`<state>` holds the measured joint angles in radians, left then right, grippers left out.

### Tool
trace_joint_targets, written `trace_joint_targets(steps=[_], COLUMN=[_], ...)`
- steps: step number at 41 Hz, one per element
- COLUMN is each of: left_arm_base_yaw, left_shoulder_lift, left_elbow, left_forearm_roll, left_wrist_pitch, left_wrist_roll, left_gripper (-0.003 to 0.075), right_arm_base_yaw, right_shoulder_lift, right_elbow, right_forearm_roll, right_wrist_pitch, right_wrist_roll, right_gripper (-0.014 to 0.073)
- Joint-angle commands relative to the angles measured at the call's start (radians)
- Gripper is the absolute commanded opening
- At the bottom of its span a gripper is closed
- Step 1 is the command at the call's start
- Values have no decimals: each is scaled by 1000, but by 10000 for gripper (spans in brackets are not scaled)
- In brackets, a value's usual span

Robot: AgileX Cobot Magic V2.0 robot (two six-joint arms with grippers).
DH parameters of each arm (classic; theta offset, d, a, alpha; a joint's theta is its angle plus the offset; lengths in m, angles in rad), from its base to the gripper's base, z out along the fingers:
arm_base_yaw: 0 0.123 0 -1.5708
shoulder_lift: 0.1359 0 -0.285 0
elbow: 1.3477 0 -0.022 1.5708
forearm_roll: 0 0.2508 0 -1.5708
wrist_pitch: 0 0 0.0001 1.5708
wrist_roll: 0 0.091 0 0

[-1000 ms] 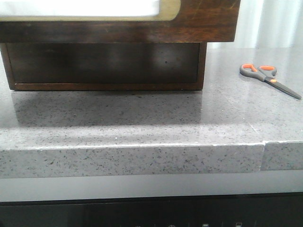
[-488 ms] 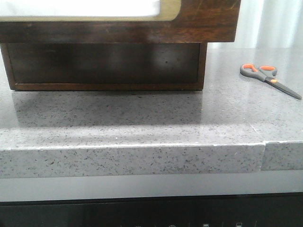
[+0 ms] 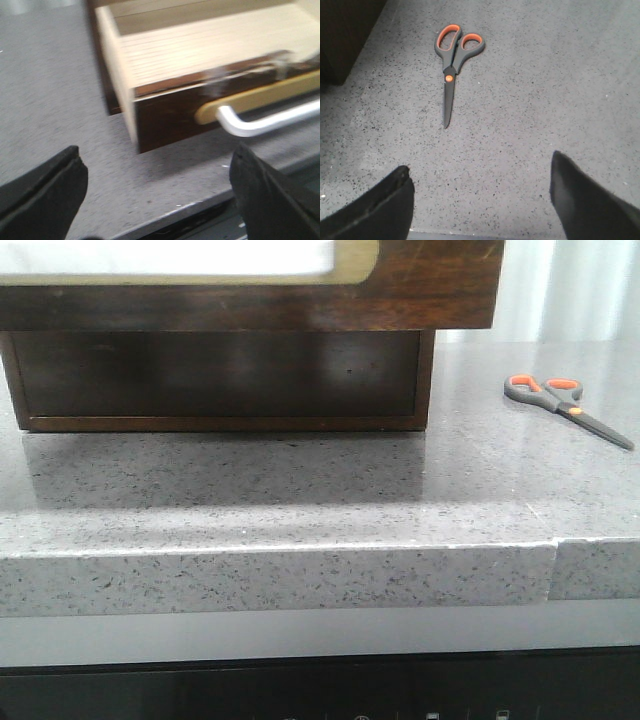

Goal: Put scissors in drawer with both arms
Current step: 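Lower the right gripper onto the scissors and grasp them at the pivot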

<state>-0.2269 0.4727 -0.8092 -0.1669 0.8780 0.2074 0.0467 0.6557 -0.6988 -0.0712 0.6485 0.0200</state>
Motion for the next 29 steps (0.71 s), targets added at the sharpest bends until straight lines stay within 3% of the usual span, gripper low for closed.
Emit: trace_joint_targets(steps=[1, 7, 12, 16, 29], left_arm_base_yaw=[-122, -223, -221, -219, -219], left_shoulder_lift=[6, 6, 6, 6, 6], left_elbow=[-32, -32, -32, -32, -32], left_forearm_roll=[25, 45, 93, 108, 108], left_wrist_pitch=[-90, -92, -102, -117, -123], left_wrist_roll=[-2, -16, -163, -177, -177], left_gripper=[564, 564, 564, 564, 564], right_arm_base_yaw=[-8, -8, -8, -8, -8], right_shoulder_lift=[6, 6, 6, 35, 360], right_elbow=[-31, -31, -31, -44, -285], right_forearm_roll=[-14, -14, -13, -12, 14], right_wrist_pitch=[-71, -61, -53, -32, 204], right_wrist_roll=[0, 0, 0, 1, 1], right_gripper=[582, 582, 582, 582, 582])
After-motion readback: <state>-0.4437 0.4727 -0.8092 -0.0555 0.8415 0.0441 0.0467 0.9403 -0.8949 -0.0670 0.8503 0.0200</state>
